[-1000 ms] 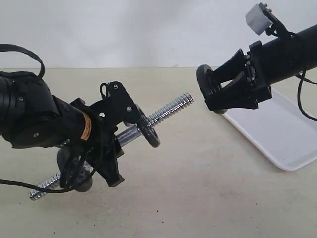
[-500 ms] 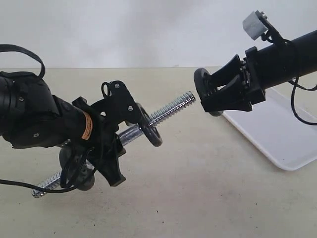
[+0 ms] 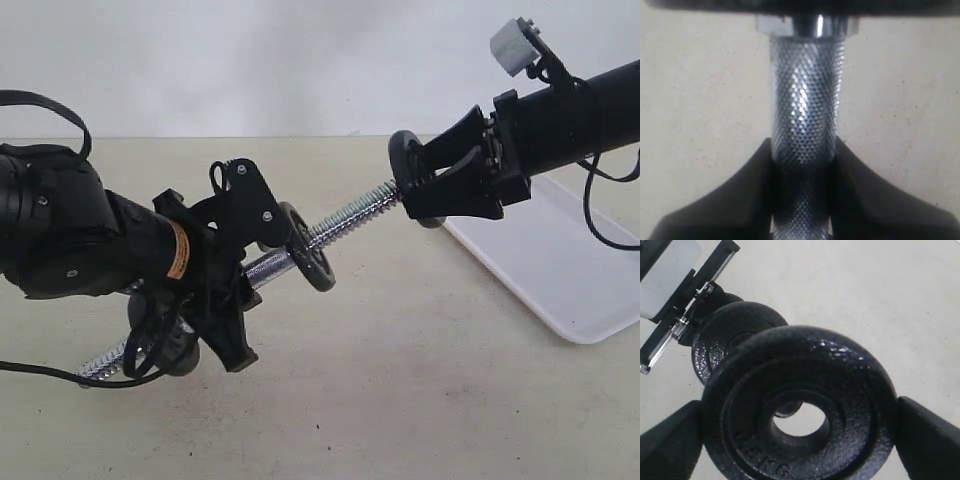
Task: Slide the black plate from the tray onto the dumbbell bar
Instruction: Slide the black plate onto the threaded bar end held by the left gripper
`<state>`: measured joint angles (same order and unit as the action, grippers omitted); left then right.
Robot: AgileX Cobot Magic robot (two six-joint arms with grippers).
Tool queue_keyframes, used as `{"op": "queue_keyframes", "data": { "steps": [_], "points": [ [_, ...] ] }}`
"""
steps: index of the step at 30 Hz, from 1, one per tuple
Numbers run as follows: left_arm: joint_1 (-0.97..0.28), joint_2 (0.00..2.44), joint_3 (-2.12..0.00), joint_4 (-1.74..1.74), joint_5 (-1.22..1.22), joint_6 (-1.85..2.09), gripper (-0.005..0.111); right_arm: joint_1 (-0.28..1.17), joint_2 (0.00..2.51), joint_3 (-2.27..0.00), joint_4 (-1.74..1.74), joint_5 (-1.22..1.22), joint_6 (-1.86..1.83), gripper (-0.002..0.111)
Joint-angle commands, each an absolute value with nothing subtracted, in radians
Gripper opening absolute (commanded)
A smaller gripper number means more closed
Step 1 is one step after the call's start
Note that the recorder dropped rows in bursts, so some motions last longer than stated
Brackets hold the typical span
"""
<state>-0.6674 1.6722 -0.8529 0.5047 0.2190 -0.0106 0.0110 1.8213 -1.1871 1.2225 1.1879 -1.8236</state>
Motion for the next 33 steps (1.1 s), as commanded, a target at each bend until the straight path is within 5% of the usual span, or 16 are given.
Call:
{"op": "queue_keyframes", "data": {
  "steps": [1,33],
  "points": [
    [-0.668,1.612,-0.889,0.542,0.054,-0.007,0.004,0.032,1.806,-1.196,1.296,1.221,-1.831,0.0],
    [-0.668,1.612,-0.889,0.542,0.037,0.005,0.004,0.16,1.918,-1.198,1.302,1.221,-1.836,0.0]
  ]
}}
